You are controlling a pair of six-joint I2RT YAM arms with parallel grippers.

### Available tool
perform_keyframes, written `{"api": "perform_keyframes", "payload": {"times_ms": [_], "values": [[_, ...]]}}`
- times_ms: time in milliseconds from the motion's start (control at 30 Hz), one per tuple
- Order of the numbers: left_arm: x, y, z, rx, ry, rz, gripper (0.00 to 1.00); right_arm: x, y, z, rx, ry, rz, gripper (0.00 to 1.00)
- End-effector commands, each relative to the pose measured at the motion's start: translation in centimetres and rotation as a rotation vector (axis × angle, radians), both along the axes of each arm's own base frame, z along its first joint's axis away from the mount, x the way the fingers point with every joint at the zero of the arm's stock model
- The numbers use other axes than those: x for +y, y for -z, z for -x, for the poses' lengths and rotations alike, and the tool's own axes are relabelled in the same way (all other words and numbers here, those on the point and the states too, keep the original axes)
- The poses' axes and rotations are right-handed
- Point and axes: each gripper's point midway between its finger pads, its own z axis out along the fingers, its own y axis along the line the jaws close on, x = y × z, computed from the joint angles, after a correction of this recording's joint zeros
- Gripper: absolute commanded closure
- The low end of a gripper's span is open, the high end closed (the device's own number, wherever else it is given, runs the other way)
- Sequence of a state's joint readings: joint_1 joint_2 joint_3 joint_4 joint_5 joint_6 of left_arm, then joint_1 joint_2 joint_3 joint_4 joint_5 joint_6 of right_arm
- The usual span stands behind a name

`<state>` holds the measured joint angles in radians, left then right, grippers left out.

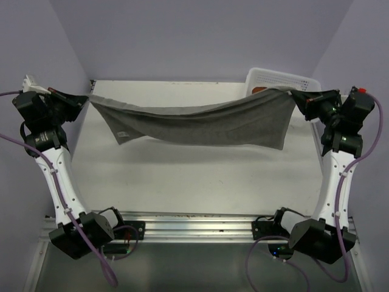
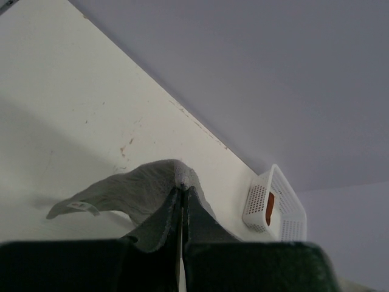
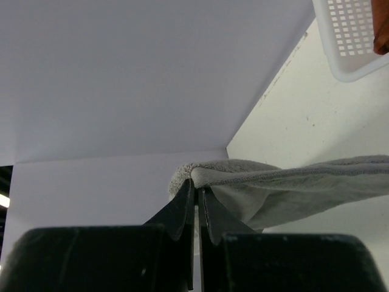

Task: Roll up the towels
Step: Flatten the towel

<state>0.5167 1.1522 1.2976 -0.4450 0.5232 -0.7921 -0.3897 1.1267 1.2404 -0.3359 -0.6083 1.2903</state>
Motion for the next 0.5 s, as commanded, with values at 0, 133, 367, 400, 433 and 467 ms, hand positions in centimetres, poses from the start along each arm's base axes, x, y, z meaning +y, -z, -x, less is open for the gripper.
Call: {"api": "perform_keyframes", "payload": {"times_ms": [0,133,367,400,433,467], "values": [[0.4,-1.0,1.8,-0.014,-0.055,-0.040,1.00,1.1,-2.3,2.4,-0.061,-0.025,-0.031,1.00],[0.2,-0.3,3.7,0.016,-0.110,-0.025,1.00,1.2,-1.4,4.5,-0.024,0.016,-0.006,1.00],[2.8,-1.6,8.1,0.077,-0.360,-0.123,1.00,1.4,-0.3,8.3,0.038,0.110,0.046,1.00],[3.1,-1.7,8.5,0.079,-0.381,-0.133,1.00,1.3,-0.1,8.9,0.056,0.125,0.047,1.00],[3.4,-1.6,8.7,0.088,-0.401,-0.143,1.00,1.3,-0.3,9.4,0.049,0.145,0.059,1.00],[3.8,-1.6,8.9,0.099,-0.425,-0.153,1.00,0.9,0.1,9.6,0.075,0.169,0.065,1.00]]}}
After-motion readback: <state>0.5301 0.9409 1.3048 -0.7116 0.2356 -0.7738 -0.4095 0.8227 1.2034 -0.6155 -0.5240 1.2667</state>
